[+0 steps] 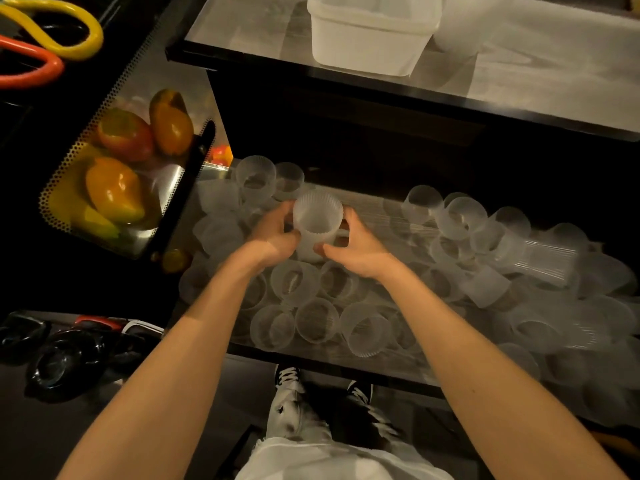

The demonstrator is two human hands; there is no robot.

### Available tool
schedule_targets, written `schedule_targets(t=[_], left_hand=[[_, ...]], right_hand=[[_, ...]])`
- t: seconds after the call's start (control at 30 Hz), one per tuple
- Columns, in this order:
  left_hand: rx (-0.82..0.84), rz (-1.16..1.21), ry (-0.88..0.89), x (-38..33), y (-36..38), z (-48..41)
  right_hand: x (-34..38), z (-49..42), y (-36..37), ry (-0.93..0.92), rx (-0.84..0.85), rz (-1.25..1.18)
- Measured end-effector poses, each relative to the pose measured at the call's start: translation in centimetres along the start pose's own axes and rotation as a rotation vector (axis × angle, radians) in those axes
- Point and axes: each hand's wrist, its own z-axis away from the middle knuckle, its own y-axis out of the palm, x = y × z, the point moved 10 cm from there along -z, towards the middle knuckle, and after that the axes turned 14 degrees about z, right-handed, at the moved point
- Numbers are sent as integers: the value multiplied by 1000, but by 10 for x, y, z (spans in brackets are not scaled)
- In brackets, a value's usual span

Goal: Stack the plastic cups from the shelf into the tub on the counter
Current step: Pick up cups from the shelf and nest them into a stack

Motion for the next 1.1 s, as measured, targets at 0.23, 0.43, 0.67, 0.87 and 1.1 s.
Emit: schedule_targets(t=[0.23,0.43,0.67,0.87,1.1], left_hand=[[53,146,59,-27,-2,5],[-59,197,166,-77,-38,11],[-240,313,239,-96,-96,12],[-335,286,284,-90,-129,2],[-284,309,231,-75,-137,-12]], right_hand=[[17,2,-25,-74,-84,-98],[72,-6,-59,-215,-188,-110],[139,-27,-67,-321,-239,-115],[160,-54,-50,-343,-207,-89],[163,-76,-34,-297,-159,-94]])
